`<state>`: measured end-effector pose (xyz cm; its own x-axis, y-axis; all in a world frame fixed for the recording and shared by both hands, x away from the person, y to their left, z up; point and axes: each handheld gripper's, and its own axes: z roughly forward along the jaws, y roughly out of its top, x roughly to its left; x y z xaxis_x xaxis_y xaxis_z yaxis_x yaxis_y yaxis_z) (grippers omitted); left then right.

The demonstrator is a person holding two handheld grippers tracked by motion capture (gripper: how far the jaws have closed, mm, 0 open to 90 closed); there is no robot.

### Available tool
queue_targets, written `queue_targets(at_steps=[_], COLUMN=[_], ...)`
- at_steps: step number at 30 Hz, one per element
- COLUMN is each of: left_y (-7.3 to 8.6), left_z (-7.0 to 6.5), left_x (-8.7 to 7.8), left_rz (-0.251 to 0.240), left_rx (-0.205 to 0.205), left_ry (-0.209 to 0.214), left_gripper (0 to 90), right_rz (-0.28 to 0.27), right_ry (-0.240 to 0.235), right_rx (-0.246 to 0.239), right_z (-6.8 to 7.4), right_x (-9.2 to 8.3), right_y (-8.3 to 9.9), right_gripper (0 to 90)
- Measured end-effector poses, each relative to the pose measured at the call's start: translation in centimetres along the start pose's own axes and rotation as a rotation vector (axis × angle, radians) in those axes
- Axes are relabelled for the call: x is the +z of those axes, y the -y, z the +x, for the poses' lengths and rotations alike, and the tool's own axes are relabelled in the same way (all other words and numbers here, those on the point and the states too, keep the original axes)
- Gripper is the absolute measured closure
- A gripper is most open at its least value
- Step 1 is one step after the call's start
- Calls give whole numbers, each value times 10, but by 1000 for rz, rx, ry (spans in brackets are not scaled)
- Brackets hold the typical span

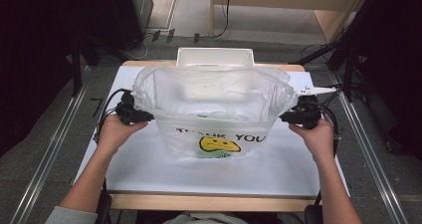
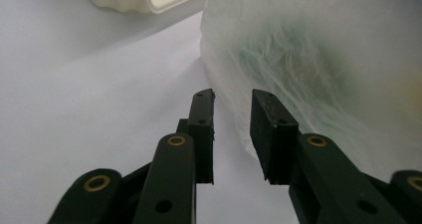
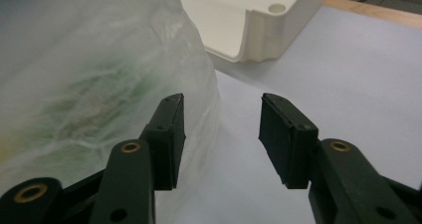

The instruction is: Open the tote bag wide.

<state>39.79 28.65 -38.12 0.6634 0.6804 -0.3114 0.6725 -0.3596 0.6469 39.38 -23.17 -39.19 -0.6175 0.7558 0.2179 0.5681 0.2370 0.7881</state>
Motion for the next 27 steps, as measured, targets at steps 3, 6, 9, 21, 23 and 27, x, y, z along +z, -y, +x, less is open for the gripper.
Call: queue_targets(at_steps=[3, 6, 9, 21, 23, 27], left_y=[-9, -17, -26, -50, -55, -69], left_z=[-2, -4, -3, 11, 11, 9], left_x=[-7, -16, -23, -49, -54, -64], left_rz=[-30, -47, -35, -28, -53, -70], left_rx=[6, 17, 26, 22, 19, 48], left_ry=[12, 25, 12, -34, -10, -27], left_gripper=[780, 811, 853, 900, 900, 900], right_rz=[-7, -11, -7, -26, -37, -44], right_ry=[-13, -24, -29, -51, -69, -73], right_rx=[-14, -40, -48, -50, -51, -62], right_z=[1, 5, 7, 8, 8, 10], right_x=[-7, -14, -21, -42, -46, -50], right_y=[-10, -22, -34, -71, -76, -85], right_gripper=[569, 614, 668, 866, 895, 900])
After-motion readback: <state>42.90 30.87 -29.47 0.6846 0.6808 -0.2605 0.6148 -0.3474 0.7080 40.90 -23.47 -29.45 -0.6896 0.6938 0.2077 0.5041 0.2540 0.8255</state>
